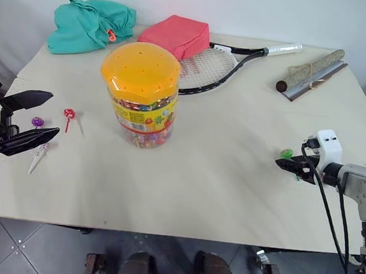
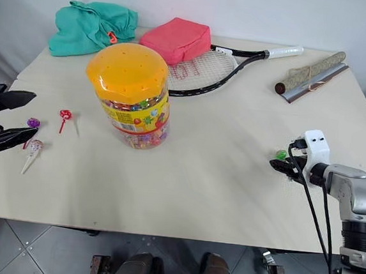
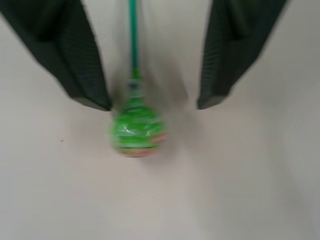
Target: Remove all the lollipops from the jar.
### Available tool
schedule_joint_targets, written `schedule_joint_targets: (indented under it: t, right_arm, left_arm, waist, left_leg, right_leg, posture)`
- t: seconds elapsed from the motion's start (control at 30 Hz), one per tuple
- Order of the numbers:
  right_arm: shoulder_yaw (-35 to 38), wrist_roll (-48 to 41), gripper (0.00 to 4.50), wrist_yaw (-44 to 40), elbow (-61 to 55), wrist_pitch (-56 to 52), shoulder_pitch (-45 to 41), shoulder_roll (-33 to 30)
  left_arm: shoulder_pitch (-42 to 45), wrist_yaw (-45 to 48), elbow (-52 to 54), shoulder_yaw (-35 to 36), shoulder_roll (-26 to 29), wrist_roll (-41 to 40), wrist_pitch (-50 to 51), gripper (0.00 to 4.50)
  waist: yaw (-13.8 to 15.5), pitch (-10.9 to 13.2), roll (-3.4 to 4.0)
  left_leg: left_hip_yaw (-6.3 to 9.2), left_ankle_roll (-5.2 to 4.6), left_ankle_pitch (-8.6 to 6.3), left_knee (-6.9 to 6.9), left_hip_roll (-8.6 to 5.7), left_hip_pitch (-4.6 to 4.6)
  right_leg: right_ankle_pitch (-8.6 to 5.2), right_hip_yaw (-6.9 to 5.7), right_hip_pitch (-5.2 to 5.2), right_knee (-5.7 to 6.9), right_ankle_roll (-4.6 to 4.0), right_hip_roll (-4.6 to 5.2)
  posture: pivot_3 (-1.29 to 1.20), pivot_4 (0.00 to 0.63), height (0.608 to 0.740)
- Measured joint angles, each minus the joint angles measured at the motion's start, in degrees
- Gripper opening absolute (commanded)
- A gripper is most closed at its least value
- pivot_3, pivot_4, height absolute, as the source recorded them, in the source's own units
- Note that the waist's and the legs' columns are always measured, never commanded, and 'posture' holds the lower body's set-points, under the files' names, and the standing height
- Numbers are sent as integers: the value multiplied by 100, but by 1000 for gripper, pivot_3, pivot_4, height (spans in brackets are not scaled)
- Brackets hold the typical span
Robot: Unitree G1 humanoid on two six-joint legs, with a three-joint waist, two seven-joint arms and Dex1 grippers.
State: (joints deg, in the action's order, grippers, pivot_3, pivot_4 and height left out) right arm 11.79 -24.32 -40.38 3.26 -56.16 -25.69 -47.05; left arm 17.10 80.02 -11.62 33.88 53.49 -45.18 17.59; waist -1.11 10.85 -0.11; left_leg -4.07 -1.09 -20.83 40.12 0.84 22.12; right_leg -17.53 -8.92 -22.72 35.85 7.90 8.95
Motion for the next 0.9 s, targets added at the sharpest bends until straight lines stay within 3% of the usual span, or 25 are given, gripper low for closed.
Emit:
schedule_joint_targets:
  t: [0.07,0.3,0.43,0.6,0.9]
  right_arm:
    - [235,-313,4463,-379,-412,1,179,-179]
    - [919,-1269,4463,-1520,-1499,747,488,-221]
    - [225,-1108,4463,-2083,-1847,1473,728,-200]
    - [-561,-695,4463,-1938,-1410,1998,583,371]
    - [-810,-602,4463,-1535,-1404,2112,500,874]
  left_arm:
    - [-134,-116,156,56,-110,-45,82,4500]
    - [-441,-507,489,139,-348,-152,274,4500]
    - [-682,-1047,658,132,-558,5,248,4500]
    - [-1397,-1982,977,-26,-978,513,289,4500]
    - [-2231,-2684,1842,-78,-1941,530,60,4500]
  waist:
    - [10,4,6]
    - [69,2,4]
    - [90,-2,-2]
    - [102,-2,-3]
    - [115,-4,-6]
  left_leg:
    - [0,0,0,0,0,0]
    - [1,0,0,1,2,-9]
    - [2,-1,-1,3,-1,-12]
    - [10,-1,-1,5,-1,-15]
    - [28,-1,-1,7,-2,-16]
  right_leg:
    - [0,1,0,-1,0,0]
    - [0,4,5,-3,0,0]
    - [0,3,13,-3,0,0]
    - [0,3,14,-5,0,2]
    - [0,1,22,-6,0,4]
  posture:
    - [0,150,740]
    - [0,150,740]
    - [0,150,740]
    - [0,150,740]
    - [0,150,740]
